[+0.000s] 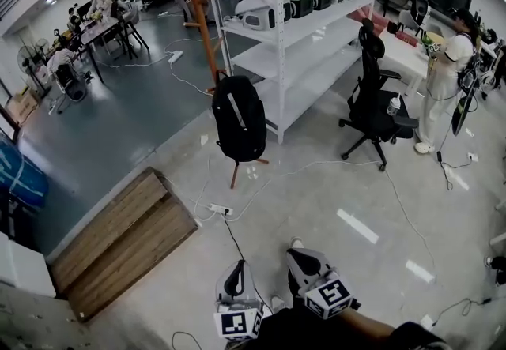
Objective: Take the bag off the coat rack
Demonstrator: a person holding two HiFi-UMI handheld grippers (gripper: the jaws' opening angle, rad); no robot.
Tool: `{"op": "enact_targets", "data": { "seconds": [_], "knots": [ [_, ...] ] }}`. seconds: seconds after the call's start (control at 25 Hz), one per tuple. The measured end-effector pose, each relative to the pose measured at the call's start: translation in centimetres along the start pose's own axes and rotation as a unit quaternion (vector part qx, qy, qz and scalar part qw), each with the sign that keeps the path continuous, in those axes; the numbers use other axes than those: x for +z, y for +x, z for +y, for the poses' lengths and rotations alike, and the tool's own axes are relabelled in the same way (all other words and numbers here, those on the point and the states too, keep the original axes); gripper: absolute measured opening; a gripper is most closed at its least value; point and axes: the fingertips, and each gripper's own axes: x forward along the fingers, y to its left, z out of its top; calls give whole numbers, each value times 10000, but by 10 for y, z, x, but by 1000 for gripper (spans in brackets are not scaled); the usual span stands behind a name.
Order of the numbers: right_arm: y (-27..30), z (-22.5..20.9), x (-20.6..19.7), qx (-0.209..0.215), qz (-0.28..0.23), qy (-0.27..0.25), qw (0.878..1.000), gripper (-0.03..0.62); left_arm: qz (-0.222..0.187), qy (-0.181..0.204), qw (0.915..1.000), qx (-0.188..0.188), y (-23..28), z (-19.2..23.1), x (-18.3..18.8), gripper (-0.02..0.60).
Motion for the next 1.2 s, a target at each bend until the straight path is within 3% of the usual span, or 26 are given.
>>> {"op": "enact_targets", "data": {
  "seconds": [0.4, 1.2],
  "knots": [
    [73, -61, 23, 214, -14, -36, 9998, 11, 21, -39, 9998, 168, 93, 20, 5, 15],
    [209, -219, 100, 806, -61, -66, 9967, 11, 111, 88, 9980, 609, 300, 31, 51, 15]
  ]
}}
